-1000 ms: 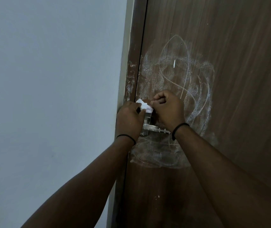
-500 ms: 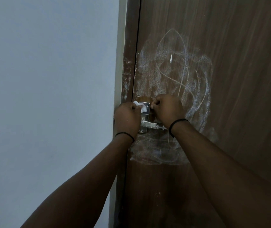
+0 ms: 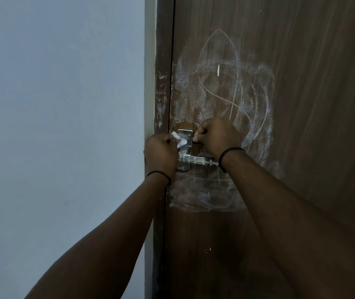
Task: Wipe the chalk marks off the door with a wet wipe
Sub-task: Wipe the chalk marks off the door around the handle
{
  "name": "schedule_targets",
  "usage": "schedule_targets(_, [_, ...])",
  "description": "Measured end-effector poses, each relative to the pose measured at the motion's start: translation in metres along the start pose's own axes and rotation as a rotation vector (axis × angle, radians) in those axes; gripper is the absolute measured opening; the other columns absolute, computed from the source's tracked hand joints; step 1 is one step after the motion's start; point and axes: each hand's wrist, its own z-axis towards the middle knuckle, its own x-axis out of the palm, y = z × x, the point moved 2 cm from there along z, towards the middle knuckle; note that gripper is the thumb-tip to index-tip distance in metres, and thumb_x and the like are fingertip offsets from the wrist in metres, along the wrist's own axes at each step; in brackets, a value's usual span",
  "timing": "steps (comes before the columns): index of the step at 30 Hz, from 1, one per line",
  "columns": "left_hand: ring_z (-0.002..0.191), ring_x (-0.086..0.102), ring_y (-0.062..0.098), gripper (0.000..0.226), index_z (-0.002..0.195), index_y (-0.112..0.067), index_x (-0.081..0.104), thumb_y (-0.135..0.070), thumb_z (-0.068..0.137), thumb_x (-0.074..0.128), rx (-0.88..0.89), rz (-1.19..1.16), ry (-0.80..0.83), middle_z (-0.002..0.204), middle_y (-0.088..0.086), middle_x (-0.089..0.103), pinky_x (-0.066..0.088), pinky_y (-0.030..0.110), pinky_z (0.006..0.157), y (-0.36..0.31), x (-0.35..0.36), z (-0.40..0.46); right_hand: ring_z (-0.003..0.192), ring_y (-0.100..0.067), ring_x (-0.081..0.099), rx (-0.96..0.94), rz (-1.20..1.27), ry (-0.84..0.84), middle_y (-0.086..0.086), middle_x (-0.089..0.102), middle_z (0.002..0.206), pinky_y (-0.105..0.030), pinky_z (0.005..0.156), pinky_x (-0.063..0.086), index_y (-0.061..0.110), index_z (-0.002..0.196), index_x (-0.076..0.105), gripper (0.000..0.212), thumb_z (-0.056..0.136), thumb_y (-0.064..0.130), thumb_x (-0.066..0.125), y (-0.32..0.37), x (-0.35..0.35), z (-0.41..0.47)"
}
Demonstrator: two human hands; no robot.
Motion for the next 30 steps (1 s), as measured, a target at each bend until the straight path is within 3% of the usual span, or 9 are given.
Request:
schedule_targets(4, [0.06, 0.058, -0.006, 0.011, 0.075, -0.023, 0.077, -0.029, 0.084, 0.074, 0.016, 0.016, -0.013, 0.065, -0.015, 0.066, 0.034, 0.003, 0.051, 0.006, 0.001, -0.006, 0.072, -0.004, 0.065, -0.01, 0.014, -0.01, 0.013, 0.07, 0.072, -0.025, 0.065, 0.049, 0.024, 0.07, 0.075, 0.01, 0.078, 0.026, 0.081, -0.003, 0.002, 0.003])
schedule_targets(9, [0.062, 0.06, 0.007, 0.018, 0.074, -0.013, 0.075, -0.012, 0.088, 0.065, -0.081, 0.084, 0.019, 0.069, -0.001, 0.068, 0.044, 0.019, 0.06, 0.034, 0.007, -0.035, 0.072, -0.004, 0.065, -0.024, 0.043, -0.018, 0.012, 0.071, 0.073, -0.032, 0.071, 0.056, 0.023, 0.069, 0.075, 0.011, 0.078, 0.024, 0.081, -0.004, 0.004, 0.001])
schedule_targets(10, [0.061, 0.059, 0.004, 0.019, 0.071, -0.014, 0.073, -0.011, 0.088, 0.065, -0.078, 0.088, 0.022, 0.066, -0.004, 0.066, 0.044, 0.018, 0.06, 0.033, 0.007, -0.035, 0.072, -0.005, 0.065, -0.024, 0.044, -0.015, 0.012, 0.07, 0.073, -0.033, 0.072, 0.056, 0.023, 0.069, 0.074, 0.011, 0.078, 0.024, 0.081, -0.004, 0.004, 0.002])
schedule_targets(12, [0.056, 0.055, -0.005, 0.025, 0.066, -0.019, 0.069, -0.014, 0.09, 0.065, -0.004, 0.096, -0.006, 0.056, -0.017, 0.054, 0.034, 0.002, 0.055, 0.022, 0.004, -0.03, 0.073, -0.006, 0.065, -0.028, 0.046, -0.001, 0.012, 0.071, 0.073, -0.035, 0.074, 0.057, 0.022, 0.07, 0.075, 0.01, 0.078, 0.023, 0.081, -0.004, 0.003, 0.002])
schedule_targets(14, [0.055, 0.052, -0.012, 0.024, 0.069, -0.021, 0.073, -0.02, 0.092, 0.065, 0.072, 0.076, -0.049, 0.055, -0.021, 0.049, 0.032, -0.002, 0.054, 0.012, 0.001, -0.023, 0.073, -0.005, 0.065, -0.035, 0.055, 0.009, 0.011, 0.071, 0.074, -0.036, 0.076, 0.057, 0.022, 0.072, 0.075, 0.008, 0.078, 0.023, 0.081, -0.005, 0.004, 0.003])
schedule_targets(18, [0.056, 0.052, -0.007, 0.025, 0.079, -0.02, 0.076, -0.032, 0.096, 0.06, 0.036, 0.071, -0.053, 0.067, -0.013, 0.062, 0.032, 0.003, 0.053, 0.022, 0.006, -0.025, 0.07, -0.001, 0.063, -0.034, 0.063, -0.007, 0.013, 0.069, 0.072, -0.032, 0.072, 0.056, 0.022, 0.072, 0.075, 0.009, 0.079, 0.024, 0.081, -0.008, 0.006, 0.004])
schedule_targets(24, [0.068, 0.06, 0.001, 0.011, 0.077, -0.023, 0.077, -0.023, 0.085, 0.07, -0.074, 0.03, 0.044, 0.074, -0.01, 0.068, 0.034, 0.002, 0.06, 0.045, 0.009, -0.047, 0.069, -0.001, 0.064, -0.026, 0.038, 0.003, 0.014, 0.069, 0.07, -0.029, 0.07, 0.055, 0.026, 0.069, 0.074, 0.012, 0.079, 0.024, 0.081, -0.007, 0.006, 0.004])
schedule_targets(30, [0.059, 0.053, 0.002, 0.021, 0.076, -0.012, 0.075, -0.018, 0.092, 0.062, -0.021, 0.05, -0.061, 0.07, -0.003, 0.066, 0.037, 0.009, 0.054, 0.027, 0.01, -0.034, 0.071, -0.003, 0.064, -0.034, 0.032, -0.005, 0.014, 0.069, 0.071, -0.032, 0.073, 0.057, 0.024, 0.073, 0.075, 0.009, 0.08, 0.024, 0.08, -0.004, 0.005, 0.001])
